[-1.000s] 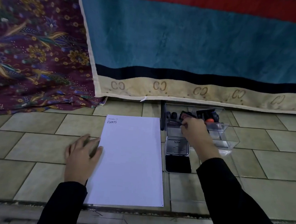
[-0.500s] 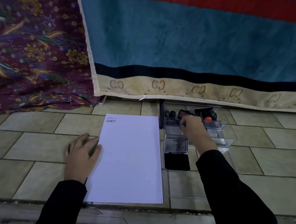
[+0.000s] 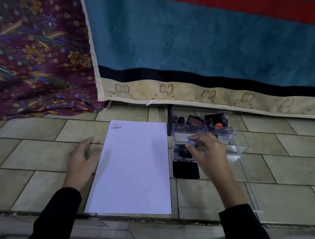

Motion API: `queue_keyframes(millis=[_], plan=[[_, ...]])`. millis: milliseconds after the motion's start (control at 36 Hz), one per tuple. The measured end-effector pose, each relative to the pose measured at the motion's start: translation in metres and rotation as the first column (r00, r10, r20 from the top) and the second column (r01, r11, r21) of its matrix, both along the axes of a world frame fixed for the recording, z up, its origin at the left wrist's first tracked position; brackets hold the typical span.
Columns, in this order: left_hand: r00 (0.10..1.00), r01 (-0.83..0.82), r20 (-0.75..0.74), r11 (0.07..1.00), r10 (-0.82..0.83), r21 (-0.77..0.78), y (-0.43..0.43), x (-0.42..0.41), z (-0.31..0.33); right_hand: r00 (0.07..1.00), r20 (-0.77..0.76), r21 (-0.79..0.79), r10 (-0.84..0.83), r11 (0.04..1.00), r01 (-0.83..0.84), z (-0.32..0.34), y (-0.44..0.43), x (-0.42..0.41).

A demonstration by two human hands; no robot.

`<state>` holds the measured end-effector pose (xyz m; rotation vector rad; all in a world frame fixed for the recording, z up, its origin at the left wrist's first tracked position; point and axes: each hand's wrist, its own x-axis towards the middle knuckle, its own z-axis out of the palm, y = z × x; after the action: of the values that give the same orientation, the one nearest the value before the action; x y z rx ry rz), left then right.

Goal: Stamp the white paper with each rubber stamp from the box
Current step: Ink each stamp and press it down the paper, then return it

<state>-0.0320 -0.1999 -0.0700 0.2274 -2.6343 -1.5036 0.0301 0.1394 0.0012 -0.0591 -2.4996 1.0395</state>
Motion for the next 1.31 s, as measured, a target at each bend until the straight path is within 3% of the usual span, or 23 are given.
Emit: queue_keyframes(millis=[28, 83, 167, 306, 444, 861, 944, 1028, 1111, 1194, 1306], plan=[[1.000, -0.002, -0.005, 1.000, 0.003, 0.030, 0.003, 0.000, 0.003, 1.000, -0.003, 0.006, 0.006, 1.000, -0.006, -0.004, -0.002, 0.004], [0.996, 0.017, -0.092, 0.998, -0.022, -0.055, 0.017, 0.002, 0.011, 1.000, -0.010, 0.020, 0.021, 1.000, -0.021, -0.011, -0.005, 0.012], [0.945, 0.169, -0.250, 0.969, -0.211, -0.177, 0.056, 0.015, 0.022, 0.999, 0.003, 0.032, 0.049, 0.998, -0.049, -0.020, -0.008, 0.021], [0.829, 0.457, -0.172, 0.821, -0.532, -0.341, 0.123, 0.043, 0.022, 0.996, 0.007, 0.049, 0.085, 0.995, -0.085, -0.023, -0.009, 0.026], [0.784, 0.520, -0.095, 0.732, -0.614, -0.440, 0.154, 0.049, 0.006, 0.995, 0.008, 0.072, 0.095, 0.993, -0.095, -0.022, -0.008, 0.028], [0.788, 0.502, -0.085, 0.717, -0.609, -0.483, 0.163, 0.050, -0.005, 0.996, 0.033, 0.112, 0.088, 0.990, -0.091, -0.019, -0.008, 0.024], [0.791, 0.506, -0.117, 0.751, -0.600, -0.425, 0.159, 0.050, 0.003, 0.996, 0.033, 0.101, 0.085, 0.991, -0.088, -0.018, -0.007, 0.022], [0.838, 0.446, -0.222, 0.860, -0.499, -0.250, 0.142, 0.045, 0.013, 0.998, -0.016, 0.040, 0.056, 0.998, -0.056, -0.014, -0.008, 0.018], [0.876, 0.323, -0.316, 0.930, -0.365, -0.177, 0.108, 0.030, 0.020, 0.999, -0.030, -0.010, 0.036, 0.999, -0.036, -0.010, -0.016, 0.006], [0.920, 0.165, -0.313, 0.958, -0.236, -0.236, 0.062, 0.007, 0.018, 0.998, -0.025, -0.027, 0.058, 0.998, -0.059, -0.007, -0.031, -0.013], [0.978, 0.077, -0.148, 0.912, -0.148, -0.403, 0.013, -0.015, 0.001, 0.989, -0.003, -0.091, 0.147, 0.985, -0.146, -0.004, -0.062, -0.047]])
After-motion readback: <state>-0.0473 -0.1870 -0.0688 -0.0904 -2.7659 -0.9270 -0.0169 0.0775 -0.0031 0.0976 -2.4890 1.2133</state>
